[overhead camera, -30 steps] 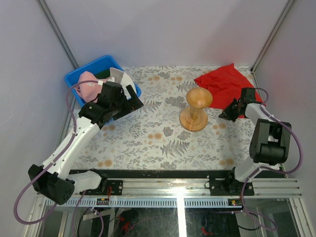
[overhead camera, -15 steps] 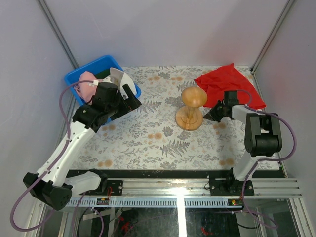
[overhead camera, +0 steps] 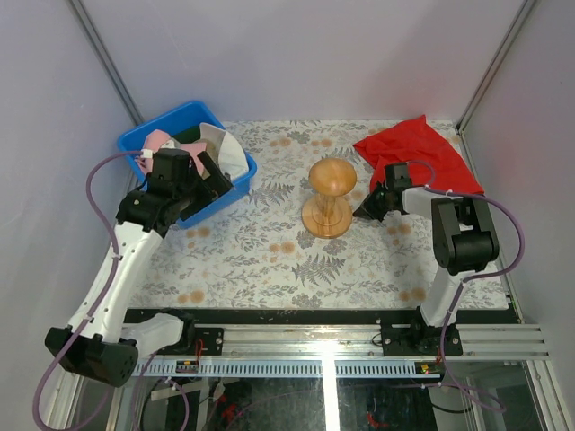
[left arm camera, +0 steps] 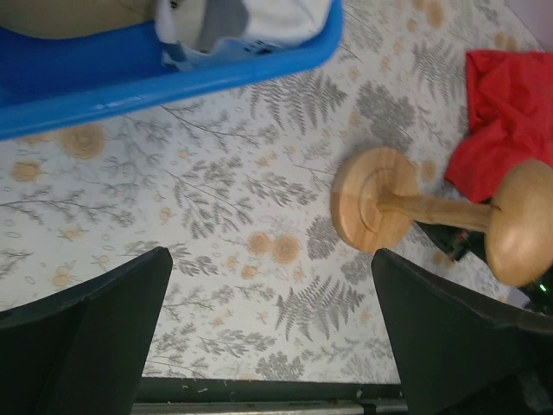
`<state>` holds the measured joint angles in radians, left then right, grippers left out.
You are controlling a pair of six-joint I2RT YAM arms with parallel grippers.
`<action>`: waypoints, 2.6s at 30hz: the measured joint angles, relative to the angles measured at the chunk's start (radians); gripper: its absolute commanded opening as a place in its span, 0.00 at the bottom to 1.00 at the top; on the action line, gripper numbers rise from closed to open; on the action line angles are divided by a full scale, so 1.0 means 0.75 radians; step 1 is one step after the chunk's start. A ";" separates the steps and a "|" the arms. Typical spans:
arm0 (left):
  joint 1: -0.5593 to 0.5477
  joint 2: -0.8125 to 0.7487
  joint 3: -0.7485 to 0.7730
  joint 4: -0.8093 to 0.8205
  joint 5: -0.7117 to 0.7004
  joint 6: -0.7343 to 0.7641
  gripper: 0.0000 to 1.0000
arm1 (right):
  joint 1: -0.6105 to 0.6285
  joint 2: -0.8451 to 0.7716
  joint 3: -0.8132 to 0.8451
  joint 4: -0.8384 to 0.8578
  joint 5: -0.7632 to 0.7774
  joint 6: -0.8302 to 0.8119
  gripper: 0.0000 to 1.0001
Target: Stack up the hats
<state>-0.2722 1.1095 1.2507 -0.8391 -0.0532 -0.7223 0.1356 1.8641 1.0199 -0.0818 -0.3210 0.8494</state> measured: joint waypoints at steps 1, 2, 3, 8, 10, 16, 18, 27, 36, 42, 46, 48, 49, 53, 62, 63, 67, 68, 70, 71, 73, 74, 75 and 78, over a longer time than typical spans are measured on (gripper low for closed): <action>0.030 0.009 0.000 -0.007 -0.003 0.009 1.00 | 0.004 0.000 0.000 -0.002 0.000 0.001 0.00; 0.054 0.019 0.000 -0.013 -0.006 0.018 1.00 | 0.006 -0.002 0.000 -0.004 0.000 -0.001 0.03; 0.092 0.040 0.003 -0.022 -0.004 0.030 1.00 | 0.006 -0.006 0.000 -0.013 0.001 -0.002 0.13; 0.271 0.212 0.041 -0.024 -0.003 0.080 0.86 | 0.008 -0.145 -0.005 -0.172 0.046 -0.063 0.43; 0.301 0.276 0.055 -0.005 0.010 0.101 0.76 | 0.009 -0.266 -0.005 -0.231 0.064 -0.103 0.45; 0.302 0.477 0.120 0.185 0.151 0.142 0.69 | 0.010 -0.617 -0.005 -0.332 0.093 -0.185 0.47; 0.294 0.550 0.155 0.252 0.183 0.156 0.72 | 0.010 -0.687 -0.006 -0.365 0.096 -0.203 0.48; 0.226 0.858 0.420 0.416 0.176 0.255 0.81 | 0.010 -0.894 -0.102 -0.536 0.091 -0.241 0.49; 0.209 1.116 0.581 0.470 0.142 0.333 0.88 | 0.010 -1.080 -0.100 -0.683 0.128 -0.300 0.51; 0.208 1.158 0.582 0.471 0.068 0.327 0.64 | 0.011 -1.141 -0.100 -0.755 0.155 -0.321 0.51; 0.207 1.158 0.584 0.472 0.035 0.297 0.22 | 0.011 -1.173 -0.100 -0.793 0.170 -0.330 0.52; 0.207 1.158 0.585 0.472 0.031 0.278 0.03 | 0.011 -1.191 -0.100 -0.809 0.176 -0.335 0.52; 0.207 1.158 0.585 0.472 0.032 0.274 0.00 | 0.011 -1.199 -0.100 -0.818 0.182 -0.337 0.52; 0.207 1.157 0.586 0.472 0.060 0.251 0.00 | 0.011 -1.230 -0.100 -0.842 0.194 -0.342 0.52; 0.210 0.868 0.544 0.464 0.419 0.234 0.00 | 0.011 -1.287 -0.073 -0.822 0.098 -0.438 0.60; 0.209 0.800 0.526 0.468 0.475 0.235 0.00 | 0.011 -1.294 -0.053 -0.810 0.079 -0.455 0.61; 0.208 0.567 0.510 0.489 0.717 0.237 0.00 | 0.011 -1.285 0.052 -0.731 -0.037 -0.515 0.67; 0.208 0.522 0.510 0.507 0.794 0.236 0.00 | 0.011 -1.273 0.084 -0.698 -0.079 -0.532 0.69; 0.208 0.460 0.496 0.564 0.948 0.219 0.00 | 0.011 -1.240 0.142 -0.628 -0.165 -0.558 0.70; 0.208 0.437 0.473 0.611 1.017 0.196 0.00 | 0.011 -1.218 0.169 -0.592 -0.213 -0.567 0.70; 0.207 0.385 0.376 0.753 1.172 0.095 0.00 | 0.011 -1.157 0.222 -0.497 -0.335 -0.565 0.71; 0.202 0.362 0.313 0.838 1.244 0.021 0.00 | 0.011 -1.113 0.250 -0.427 -0.417 -0.555 0.71; 0.197 0.347 0.255 0.920 1.302 -0.052 0.00 | 0.011 -1.078 0.266 -0.368 -0.479 -0.538 0.71; 0.173 0.334 0.131 1.139 1.431 -0.264 0.00 | 0.011 -0.959 0.284 -0.108 -0.726 -0.439 0.75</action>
<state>-0.1421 1.3602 1.3491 0.0151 1.0199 -0.9207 0.1440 1.1446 1.2331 -0.1627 -0.8658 0.5198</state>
